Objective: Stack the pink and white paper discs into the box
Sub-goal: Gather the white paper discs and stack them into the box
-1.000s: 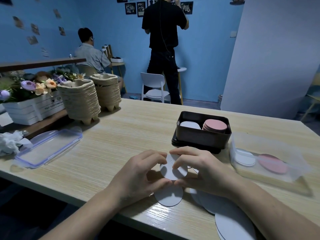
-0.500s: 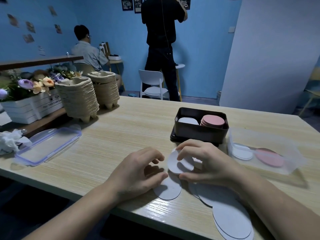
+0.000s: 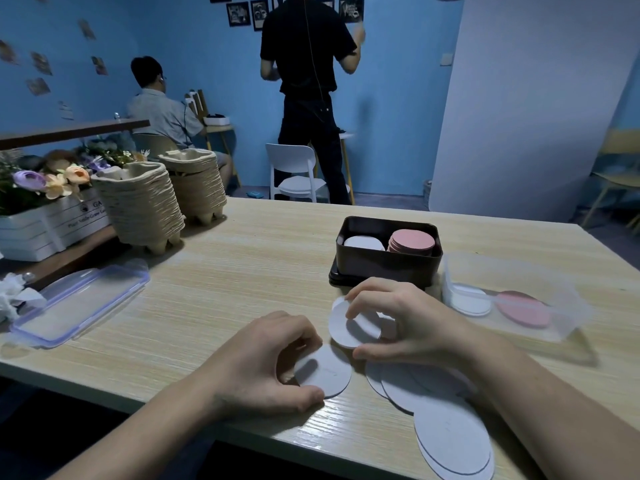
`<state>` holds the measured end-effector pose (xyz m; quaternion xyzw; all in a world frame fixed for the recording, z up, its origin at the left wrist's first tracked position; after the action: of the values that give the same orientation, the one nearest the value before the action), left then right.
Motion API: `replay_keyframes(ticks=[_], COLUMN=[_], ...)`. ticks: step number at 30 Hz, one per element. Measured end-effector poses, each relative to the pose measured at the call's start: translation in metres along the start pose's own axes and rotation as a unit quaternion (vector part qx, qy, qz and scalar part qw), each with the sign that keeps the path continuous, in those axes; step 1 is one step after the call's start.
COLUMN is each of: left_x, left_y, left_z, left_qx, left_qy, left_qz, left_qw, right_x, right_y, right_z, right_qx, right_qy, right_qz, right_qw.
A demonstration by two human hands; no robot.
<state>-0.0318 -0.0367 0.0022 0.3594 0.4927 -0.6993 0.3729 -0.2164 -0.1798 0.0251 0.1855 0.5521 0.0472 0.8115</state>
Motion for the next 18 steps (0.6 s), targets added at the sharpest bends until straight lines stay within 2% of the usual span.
replay_keyframes(ticks=[6,18], left_x=[-0.008,-0.011], left_y=[0.002,0.004], left_z=[-0.003,-0.003], left_qx=[0.028,0.052], left_qy=[-0.079,-0.154], left_qz=[-0.074,-0.045], left_qw=[0.994,0.986], right_x=[0.002,0.005], right_y=[-0.003,-0.003], right_z=[0.001,0.002], right_qx=[0.017,0.016], right_qy=[0.004,0.004], right_qz=[-0.008,-0.019], right_qw=[1.000,1.000])
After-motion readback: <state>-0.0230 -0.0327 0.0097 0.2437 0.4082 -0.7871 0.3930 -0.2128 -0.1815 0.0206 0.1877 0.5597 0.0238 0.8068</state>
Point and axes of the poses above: each hand's wrist, its own z-axis towards the middle knuckle, its own x-axis out of the palm, y = z × x, the point moved 4 cm from there along z, towards the middle knuckle
